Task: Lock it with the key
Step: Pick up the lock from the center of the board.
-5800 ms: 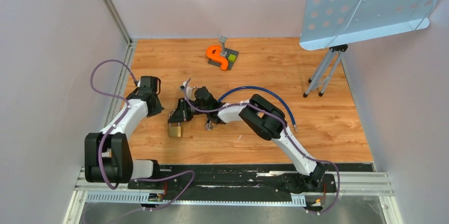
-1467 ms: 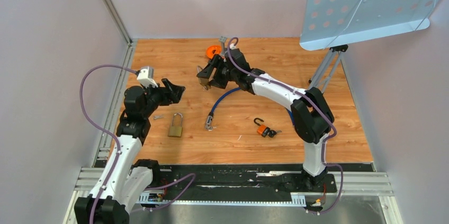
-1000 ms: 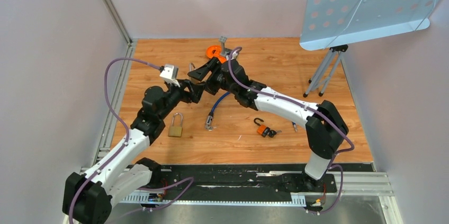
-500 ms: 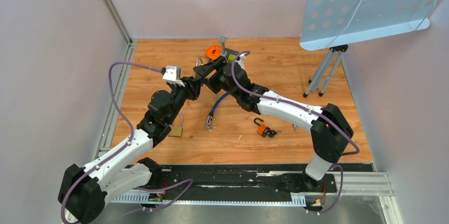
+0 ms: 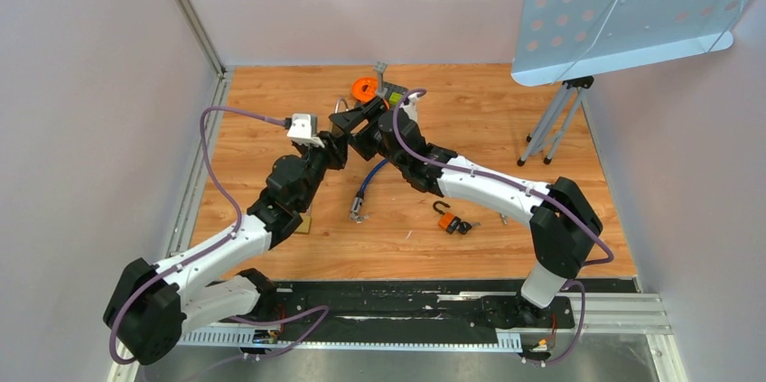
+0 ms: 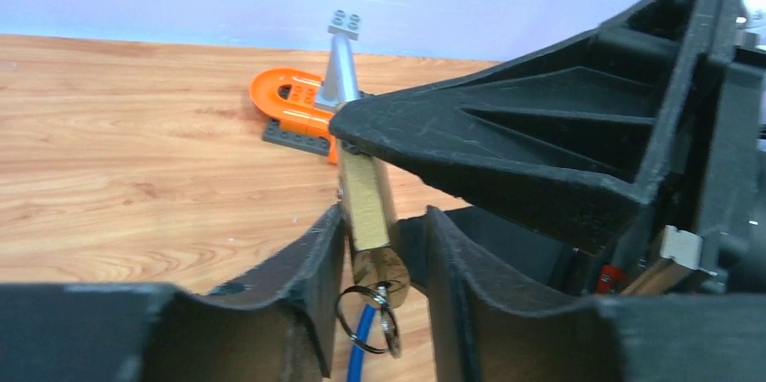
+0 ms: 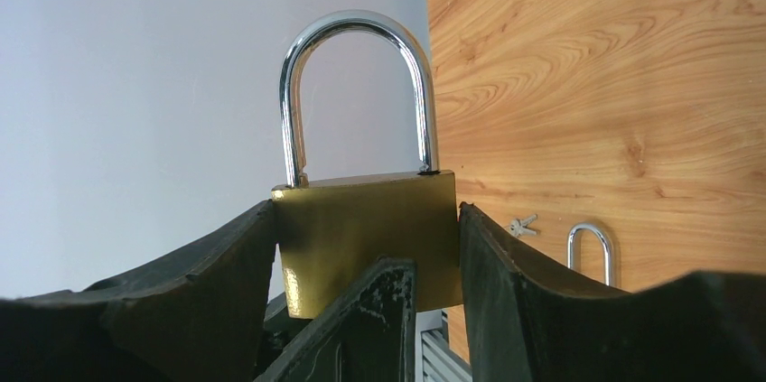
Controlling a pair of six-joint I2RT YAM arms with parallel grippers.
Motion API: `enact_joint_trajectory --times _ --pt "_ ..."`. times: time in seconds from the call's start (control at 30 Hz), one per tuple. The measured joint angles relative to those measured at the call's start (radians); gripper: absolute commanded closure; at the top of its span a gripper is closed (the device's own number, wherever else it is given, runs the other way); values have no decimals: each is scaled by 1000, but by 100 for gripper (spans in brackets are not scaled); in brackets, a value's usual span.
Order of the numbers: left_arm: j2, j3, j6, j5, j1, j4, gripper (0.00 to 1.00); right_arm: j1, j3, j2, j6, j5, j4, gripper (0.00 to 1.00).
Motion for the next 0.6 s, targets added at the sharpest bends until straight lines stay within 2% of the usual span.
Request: enact_joint_trajectory --times 0.03,0.07,0.13,0.2,0.3,0.37,0.47,0.6 --pt "3 0 -2 -3 0 3 74 0 0 0 0 2 0 49" --pt "8 0 -2 -15 1 5 86 0 0 0 1 5 0 48" --pt "13 -3 -24 -25 2 15 99 0 -2 0 4 14 5 45" --pt "14 -6 -48 -31 1 33 100 0 -5 0 18 21 17 37" --pt "12 -13 -51 -32 1 52 100 0 -11 -3 21 23 27 16" --pt "4 -22 -29 -22 -2 42 100 2 -27 -14 17 21 35 7" --pt "-24 -31 9 2 -7 -18 100 0 -71 -43 -8 17 51 0" --pt "-87 -26 72 41 -8 -171 100 -39 -159 -123 -74 -29 93 0"
